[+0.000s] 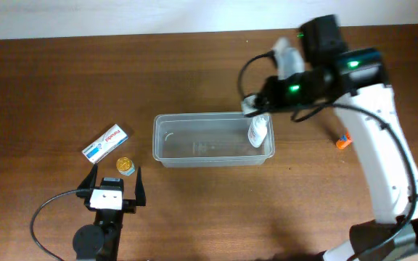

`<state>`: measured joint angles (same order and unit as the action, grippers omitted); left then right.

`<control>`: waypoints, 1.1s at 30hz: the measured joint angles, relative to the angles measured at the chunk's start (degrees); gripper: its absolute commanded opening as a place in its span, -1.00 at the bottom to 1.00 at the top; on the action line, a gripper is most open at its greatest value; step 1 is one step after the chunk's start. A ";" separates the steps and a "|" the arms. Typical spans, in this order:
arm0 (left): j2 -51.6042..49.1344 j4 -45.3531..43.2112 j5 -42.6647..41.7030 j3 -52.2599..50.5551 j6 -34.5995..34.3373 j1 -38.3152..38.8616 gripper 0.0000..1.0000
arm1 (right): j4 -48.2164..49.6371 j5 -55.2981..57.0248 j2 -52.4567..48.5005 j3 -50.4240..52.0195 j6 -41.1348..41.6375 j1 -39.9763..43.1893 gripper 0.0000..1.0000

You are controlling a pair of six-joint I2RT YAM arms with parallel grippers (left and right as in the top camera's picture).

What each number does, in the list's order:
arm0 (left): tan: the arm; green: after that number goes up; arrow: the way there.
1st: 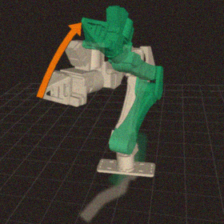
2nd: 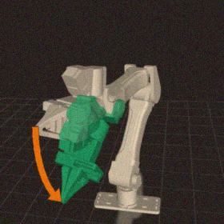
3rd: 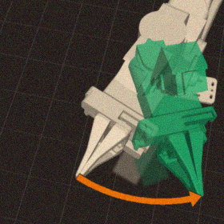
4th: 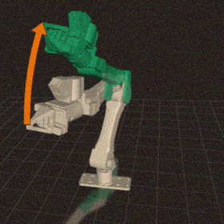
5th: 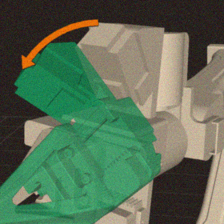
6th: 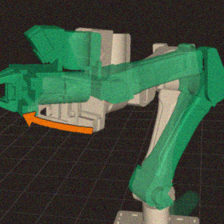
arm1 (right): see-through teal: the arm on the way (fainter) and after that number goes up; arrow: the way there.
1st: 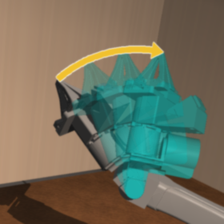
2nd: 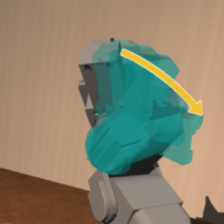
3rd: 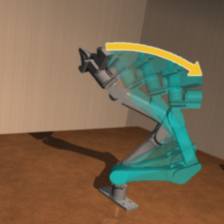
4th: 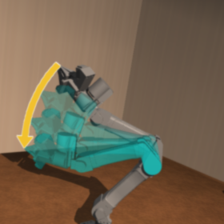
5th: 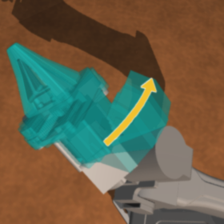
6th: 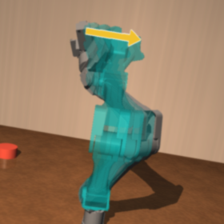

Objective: Pack container
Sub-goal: 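Carry the dark bottle over and lower it into the container, then set the dark bottle upright beside the lotion bottle and open the gripper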

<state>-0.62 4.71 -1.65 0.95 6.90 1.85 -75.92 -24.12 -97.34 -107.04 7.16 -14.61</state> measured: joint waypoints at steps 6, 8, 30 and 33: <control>0.00 0.00 0.00 0.00 0.00 0.00 0.99 | 0.55 10.99 -0.28 0.00 4.61 -9.35 -0.70; 0.00 0.00 0.00 0.00 0.00 0.00 0.99 | 0.57 14.62 -1.05 0.00 6.43 -11.08 -0.71; 0.00 0.00 0.00 0.00 0.00 0.00 0.99 | 2.64 24.20 -20.24 0.59 12.48 -12.50 -0.71; 0.00 0.00 0.00 0.00 0.00 0.00 0.99 | 2.73 25.46 -20.26 0.96 13.68 -12.50 -0.71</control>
<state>-0.62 4.71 -1.65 0.95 6.90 1.85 -73.19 1.34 -117.60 -106.08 20.84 -27.11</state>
